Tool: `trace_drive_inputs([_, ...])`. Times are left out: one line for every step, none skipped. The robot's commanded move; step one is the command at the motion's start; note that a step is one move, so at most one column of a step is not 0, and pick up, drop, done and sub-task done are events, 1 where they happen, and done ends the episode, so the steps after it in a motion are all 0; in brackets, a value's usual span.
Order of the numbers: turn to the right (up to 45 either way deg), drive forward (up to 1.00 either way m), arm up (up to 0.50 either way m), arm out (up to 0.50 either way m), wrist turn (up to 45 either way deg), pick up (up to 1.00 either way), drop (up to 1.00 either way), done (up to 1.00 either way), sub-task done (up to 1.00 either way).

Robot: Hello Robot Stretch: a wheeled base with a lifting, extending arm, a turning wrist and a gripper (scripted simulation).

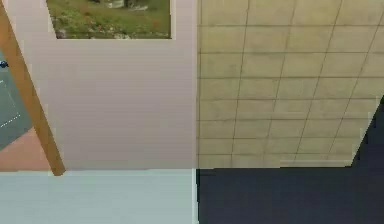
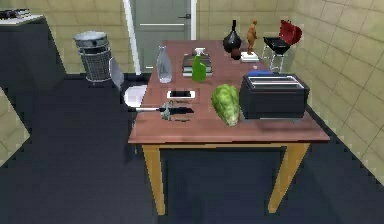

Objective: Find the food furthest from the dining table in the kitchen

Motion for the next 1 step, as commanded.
trace_drive_inputs([0.0, 0.45, 0.00, 0.00, 0.0, 0.00, 0.00, 0.00, 0.00])
